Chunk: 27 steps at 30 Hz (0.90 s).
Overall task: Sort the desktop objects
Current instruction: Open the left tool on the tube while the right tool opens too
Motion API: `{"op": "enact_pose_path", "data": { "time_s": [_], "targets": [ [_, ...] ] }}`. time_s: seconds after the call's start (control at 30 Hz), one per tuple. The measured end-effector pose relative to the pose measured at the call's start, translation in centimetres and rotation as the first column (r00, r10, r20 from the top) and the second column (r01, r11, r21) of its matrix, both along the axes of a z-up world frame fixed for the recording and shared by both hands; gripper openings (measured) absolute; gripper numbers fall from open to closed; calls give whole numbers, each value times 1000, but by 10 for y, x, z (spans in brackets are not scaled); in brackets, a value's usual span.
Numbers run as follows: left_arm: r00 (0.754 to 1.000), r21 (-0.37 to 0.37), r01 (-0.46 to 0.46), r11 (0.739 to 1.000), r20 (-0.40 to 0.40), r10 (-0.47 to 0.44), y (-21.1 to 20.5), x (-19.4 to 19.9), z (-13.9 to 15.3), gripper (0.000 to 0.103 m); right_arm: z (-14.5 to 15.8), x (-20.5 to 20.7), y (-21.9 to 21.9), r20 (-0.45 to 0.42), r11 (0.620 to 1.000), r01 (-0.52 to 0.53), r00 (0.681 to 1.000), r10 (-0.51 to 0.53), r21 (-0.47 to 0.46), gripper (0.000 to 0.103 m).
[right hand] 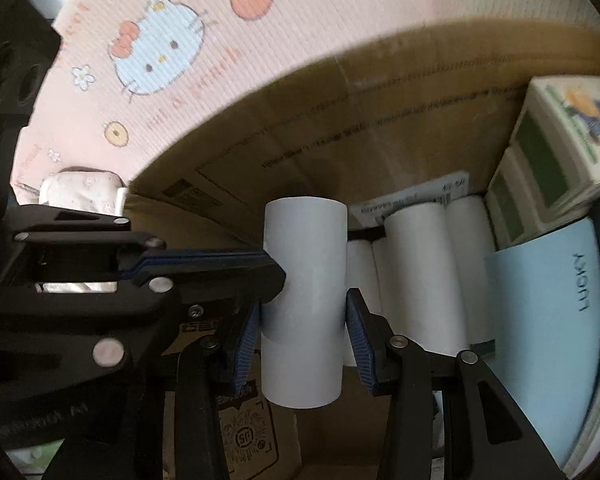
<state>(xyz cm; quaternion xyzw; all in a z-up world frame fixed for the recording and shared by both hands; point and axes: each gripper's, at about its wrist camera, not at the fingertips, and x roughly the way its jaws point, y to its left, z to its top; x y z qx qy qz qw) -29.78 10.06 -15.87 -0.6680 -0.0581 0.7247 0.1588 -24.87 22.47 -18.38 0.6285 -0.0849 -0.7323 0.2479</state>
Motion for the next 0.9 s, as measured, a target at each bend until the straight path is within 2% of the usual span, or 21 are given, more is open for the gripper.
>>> {"op": "enact_pose_path", "data": {
  "time_s": [0.07,0.17,0.33,0.43,0.57,0.73,0.9],
  "targets": [
    [1000,1,15,1000,-6,-15,1,1,0,0,-8,-4,-3,54,1000,-2,999,2,5,40],
    [1000,-8,25,1000,-9,-25,0,0,0,0,-13,-7,-9,69,1000,-11,998,10,25,40],
    [998,-88,52,995,-31,-54,3,-3,4,0,-26,-13,-18,125,998,-28,992,21,48,40],
    [998,-105,60,993,-31,-63,3,-5,6,0,-32,-14,-21,137,997,-32,990,21,76,40],
    [996,-119,73,990,-34,-77,2,-7,9,0,-37,-15,-25,161,996,-50,986,39,68,40],
    [997,-103,65,993,-43,-70,-3,-6,12,0,-39,-15,-28,164,996,-46,986,33,78,40],
    [999,-81,35,996,-38,-38,-8,-6,13,0,-28,-14,-26,135,997,-35,990,27,62,40]
  ]
}}
